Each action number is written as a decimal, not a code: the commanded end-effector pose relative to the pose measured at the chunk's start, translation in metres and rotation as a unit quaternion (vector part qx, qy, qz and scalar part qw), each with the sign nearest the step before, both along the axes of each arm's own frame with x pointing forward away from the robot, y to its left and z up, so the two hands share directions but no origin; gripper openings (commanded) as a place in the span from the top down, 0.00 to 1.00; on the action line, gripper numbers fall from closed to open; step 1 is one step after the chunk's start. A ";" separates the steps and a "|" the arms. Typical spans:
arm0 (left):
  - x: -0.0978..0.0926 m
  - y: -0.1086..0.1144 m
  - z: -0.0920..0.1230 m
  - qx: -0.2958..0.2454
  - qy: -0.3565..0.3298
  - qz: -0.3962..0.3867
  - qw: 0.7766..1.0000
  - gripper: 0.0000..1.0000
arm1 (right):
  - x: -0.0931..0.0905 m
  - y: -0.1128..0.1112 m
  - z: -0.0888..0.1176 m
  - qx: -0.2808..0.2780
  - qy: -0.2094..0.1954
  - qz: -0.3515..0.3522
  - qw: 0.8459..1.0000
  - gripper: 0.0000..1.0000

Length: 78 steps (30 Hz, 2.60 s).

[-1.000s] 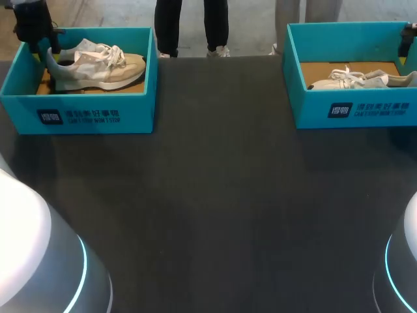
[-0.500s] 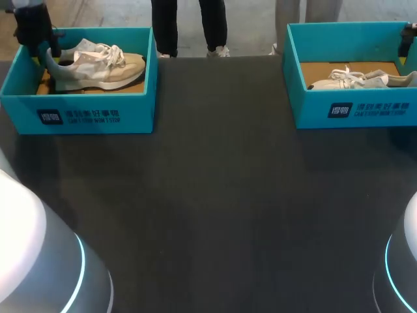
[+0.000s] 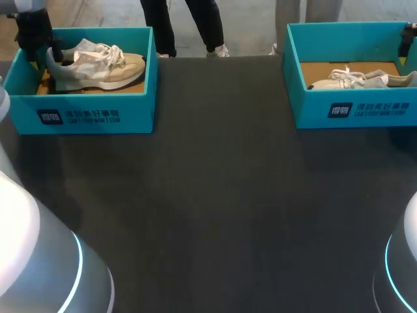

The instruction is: Take the shoe out of the shoebox, open the shoe tongue, remove and reinsert the insole, then place the shoe into the shoebox

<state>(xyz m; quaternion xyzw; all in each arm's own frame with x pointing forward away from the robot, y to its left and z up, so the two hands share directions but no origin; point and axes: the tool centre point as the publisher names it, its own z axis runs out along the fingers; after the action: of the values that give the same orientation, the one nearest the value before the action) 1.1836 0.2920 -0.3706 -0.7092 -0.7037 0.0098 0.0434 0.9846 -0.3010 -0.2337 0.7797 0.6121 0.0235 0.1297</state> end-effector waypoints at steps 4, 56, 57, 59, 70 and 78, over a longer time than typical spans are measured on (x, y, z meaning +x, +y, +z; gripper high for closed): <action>0.010 0.004 -0.004 -0.002 0.015 -0.004 1.000 0.55 | -0.001 0.000 0.000 0.001 -0.001 0.000 1.000 0.00; 0.017 0.000 0.178 -0.032 0.001 -0.028 0.999 1.00 | -0.001 0.000 0.000 0.001 -0.001 0.000 1.000 0.00; 0.018 0.000 0.181 -0.032 0.000 -0.029 0.999 1.00 | -0.001 0.000 0.000 0.001 -0.001 0.000 1.000 0.00; 0.019 0.001 0.188 -0.033 -0.002 -0.028 0.999 1.00 | -0.001 0.000 0.000 0.001 -0.001 0.000 1.000 0.00; 0.018 0.001 0.199 -0.029 -0.013 -0.031 0.999 1.00 | -0.001 0.000 0.000 0.001 -0.001 0.000 1.000 0.00; 0.018 0.001 0.199 -0.029 -0.013 -0.031 0.999 1.00 | -0.001 0.000 0.000 0.001 -0.001 0.000 1.000 0.00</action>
<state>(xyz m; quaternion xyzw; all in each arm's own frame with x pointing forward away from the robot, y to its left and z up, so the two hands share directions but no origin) 1.1947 0.2907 -0.1765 -0.7304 -0.6829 0.0100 0.0075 0.9846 -0.3010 -0.2337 0.7797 0.6121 0.0235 0.1297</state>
